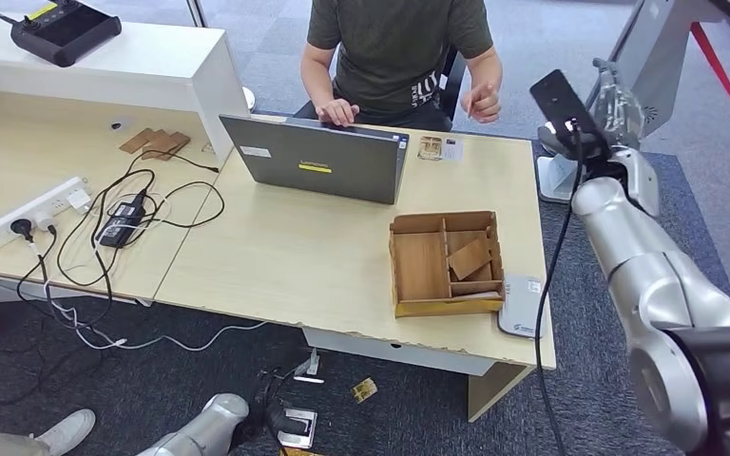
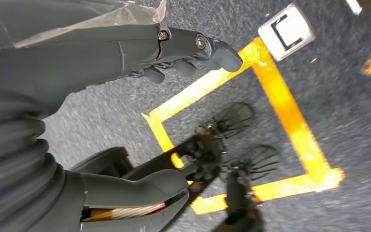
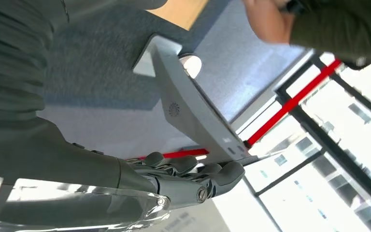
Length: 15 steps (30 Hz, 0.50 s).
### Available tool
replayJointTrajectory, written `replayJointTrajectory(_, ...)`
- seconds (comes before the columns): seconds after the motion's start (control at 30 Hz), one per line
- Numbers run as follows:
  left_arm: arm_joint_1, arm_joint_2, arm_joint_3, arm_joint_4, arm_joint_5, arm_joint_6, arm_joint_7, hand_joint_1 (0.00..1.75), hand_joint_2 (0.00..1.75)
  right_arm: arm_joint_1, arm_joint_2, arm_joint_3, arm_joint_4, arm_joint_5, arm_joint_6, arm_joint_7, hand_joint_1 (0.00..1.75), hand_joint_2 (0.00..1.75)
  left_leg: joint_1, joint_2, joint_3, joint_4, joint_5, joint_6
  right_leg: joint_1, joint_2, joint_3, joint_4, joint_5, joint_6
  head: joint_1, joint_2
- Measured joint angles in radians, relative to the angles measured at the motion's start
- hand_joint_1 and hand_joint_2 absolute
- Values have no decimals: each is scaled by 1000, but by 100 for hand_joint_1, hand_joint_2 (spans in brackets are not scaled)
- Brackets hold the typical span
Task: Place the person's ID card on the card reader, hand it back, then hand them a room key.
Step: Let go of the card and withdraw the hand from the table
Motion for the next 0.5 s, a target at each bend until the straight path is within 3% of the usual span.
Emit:
replayJointTrajectory(0.1, -21, -12, -7, 0, 143, 88, 31, 0, 175, 19, -66, -124, 0, -249, -61, -80, 0, 175, 0, -1, 1, 1, -1, 1, 0, -1, 2, -1, -1, 1, 0, 0)
replayJointTrajectory(0.2, -34, -29, -5, 1, 261, 209, 23, 0, 175, 91, -153, -254, 0, -414, -77, -139, 0, 175, 1, -3, 2, 2, -3, 4, 0, -3, 5, -1, -2, 3, 0, 0)
replayJointTrajectory(0.33, -25, -27, 1, 4, 376, 337, -35, 0, 175, 260, -265, -405, 0, -544, -75, -95, 0, 175, 1, -2, 2, 3, -6, 8, 2, -3, 8, -3, -3, 5, 0, 0)
replayJointTrajectory(0.4, 31, 72, 9, 4, 434, 238, -123, 0, 175, 399, -338, -476, 0, -616, -15, -56, 0, 175, 5, -4, 11, 1, -12, 6, 6, -4, 20, -7, -9, 4, 3, 0)
replayJointTrajectory(0.5, 175, 320, 47, 11, 514, -29, -238, 0, 175, 640, -446, -582, 2, -666, 112, -17, 0, 175, 7, 0, 31, 0, -26, 2, 8, 1, 37, -7, -20, -1, 7, 0)
